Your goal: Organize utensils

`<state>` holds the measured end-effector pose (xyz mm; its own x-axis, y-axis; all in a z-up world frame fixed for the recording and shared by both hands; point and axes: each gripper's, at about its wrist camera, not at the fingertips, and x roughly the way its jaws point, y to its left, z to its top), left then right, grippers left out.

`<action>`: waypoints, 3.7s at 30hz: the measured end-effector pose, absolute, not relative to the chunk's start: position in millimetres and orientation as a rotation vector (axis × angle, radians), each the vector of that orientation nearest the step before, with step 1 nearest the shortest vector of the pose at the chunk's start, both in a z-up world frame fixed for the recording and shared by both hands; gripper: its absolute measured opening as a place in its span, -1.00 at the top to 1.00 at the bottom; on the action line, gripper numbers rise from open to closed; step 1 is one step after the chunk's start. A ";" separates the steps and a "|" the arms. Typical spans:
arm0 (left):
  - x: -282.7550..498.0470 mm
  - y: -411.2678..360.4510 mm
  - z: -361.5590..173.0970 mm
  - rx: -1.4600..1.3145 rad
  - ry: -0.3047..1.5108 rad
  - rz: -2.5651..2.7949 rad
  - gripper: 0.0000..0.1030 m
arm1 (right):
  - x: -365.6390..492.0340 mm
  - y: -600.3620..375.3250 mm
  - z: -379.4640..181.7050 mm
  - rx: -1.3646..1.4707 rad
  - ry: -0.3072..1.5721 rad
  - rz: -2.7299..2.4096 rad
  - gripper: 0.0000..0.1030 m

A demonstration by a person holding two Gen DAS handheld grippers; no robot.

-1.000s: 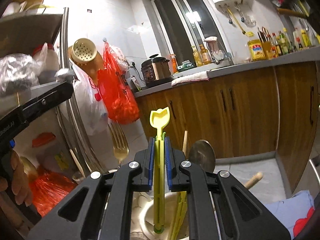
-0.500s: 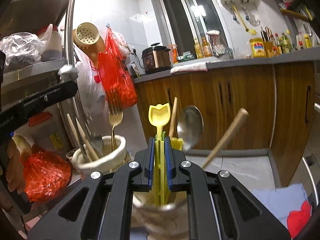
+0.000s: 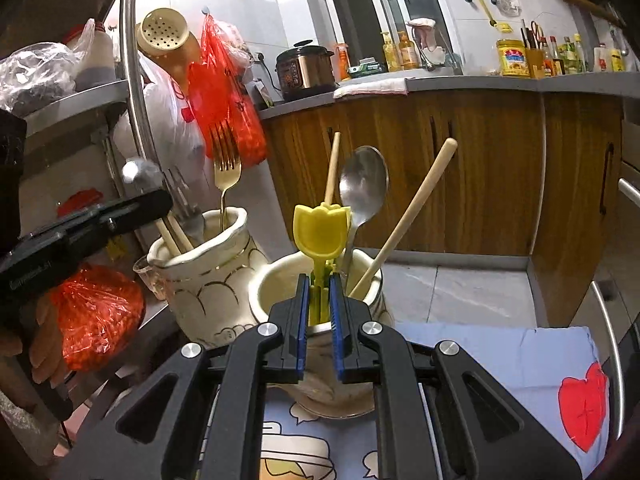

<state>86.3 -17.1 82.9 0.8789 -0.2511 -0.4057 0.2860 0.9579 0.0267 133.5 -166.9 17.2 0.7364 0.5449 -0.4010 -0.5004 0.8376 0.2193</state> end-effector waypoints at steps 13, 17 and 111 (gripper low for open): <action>92.8 -18.2 78.9 0.074 0.448 -0.290 0.76 | 136.8 -169.4 19.8 0.113 0.488 0.568 0.81; 92.9 -17.9 78.8 0.072 0.446 -0.288 0.59 | 136.7 -168.9 20.1 0.111 0.491 0.568 0.80; 2.0 -4.4 29.8 0.028 0.447 -0.008 -0.90 | 24.9 -192.9 21.7 -0.018 0.371 0.421 -0.89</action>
<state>2.0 -4.4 29.8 0.9016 -0.0018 -0.4326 0.0140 0.9996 0.0250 24.9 -192.9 21.7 0.8465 0.3963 -0.3555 -0.4029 0.9133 0.0588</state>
